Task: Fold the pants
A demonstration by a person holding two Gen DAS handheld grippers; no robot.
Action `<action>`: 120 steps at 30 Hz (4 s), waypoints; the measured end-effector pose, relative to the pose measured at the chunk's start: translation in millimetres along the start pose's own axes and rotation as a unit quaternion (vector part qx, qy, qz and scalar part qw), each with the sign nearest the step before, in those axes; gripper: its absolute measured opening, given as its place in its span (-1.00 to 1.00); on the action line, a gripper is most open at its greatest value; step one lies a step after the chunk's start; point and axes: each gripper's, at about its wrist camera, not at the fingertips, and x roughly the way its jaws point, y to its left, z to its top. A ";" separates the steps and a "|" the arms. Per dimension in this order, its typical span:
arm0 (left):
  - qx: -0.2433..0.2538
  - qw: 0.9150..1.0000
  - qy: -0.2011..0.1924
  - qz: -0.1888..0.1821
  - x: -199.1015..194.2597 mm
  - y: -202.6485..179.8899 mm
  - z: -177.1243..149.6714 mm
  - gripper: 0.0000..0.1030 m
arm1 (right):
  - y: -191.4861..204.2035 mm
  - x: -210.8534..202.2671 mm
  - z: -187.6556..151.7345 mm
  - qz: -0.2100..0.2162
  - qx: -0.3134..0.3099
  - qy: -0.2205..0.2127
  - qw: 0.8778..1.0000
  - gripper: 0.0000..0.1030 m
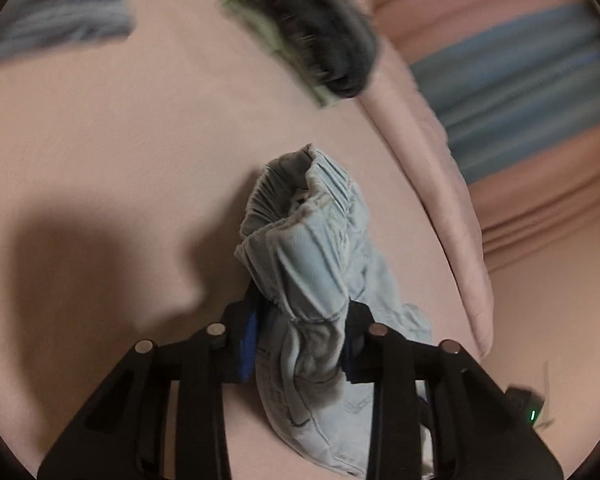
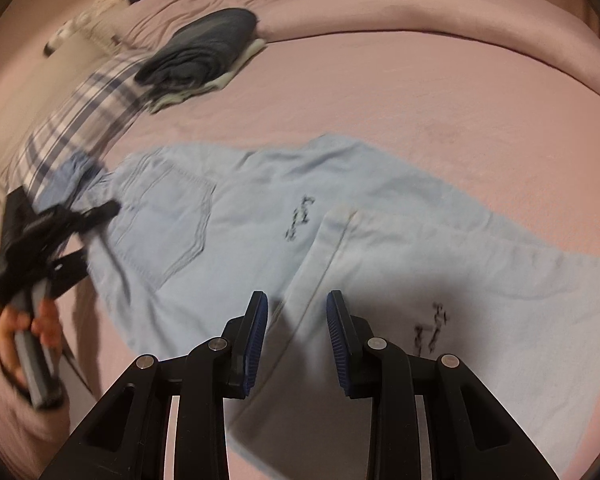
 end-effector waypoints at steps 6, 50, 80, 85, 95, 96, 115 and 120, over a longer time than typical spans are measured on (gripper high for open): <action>0.114 0.993 -0.026 -0.030 -26.7 -70.2 -11.8 -0.44 | -2.0 22.8 7.7 -0.011 0.009 0.023 1.000 -0.40; 0.387 0.909 0.153 -0.012 4.7 -135.3 -148.8 0.51 | -143.3 -37.0 -45.2 0.249 0.311 0.027 0.917 -0.11; 0.342 0.928 0.144 -0.012 19.1 -138.3 -132.2 0.53 | -154.9 -121.1 -62.0 0.182 0.271 -0.080 0.942 -0.43; 0.335 0.928 0.160 -0.021 29.5 -147.4 -137.5 0.53 | -164.4 -124.0 -71.0 0.174 0.288 -0.078 0.939 -0.43; 0.343 0.923 0.172 -0.014 47.1 -160.9 -141.8 0.54 | -182.8 -88.0 -77.4 0.215 0.319 -0.068 0.921 -0.43; 0.346 0.922 0.172 -0.011 48.0 -161.7 -143.1 0.54 | -185.4 -83.8 -78.1 0.223 0.321 -0.072 0.918 -0.43; 0.403 0.901 0.159 0.000 69.0 -195.5 -149.6 0.56 | -139.5 -152.2 -63.7 0.037 0.165 -0.125 0.978 -0.14; 0.423 0.889 0.173 -0.012 101.2 -221.8 -155.1 0.53 | -107.1 -142.6 -63.1 0.034 0.098 -0.104 0.989 -0.48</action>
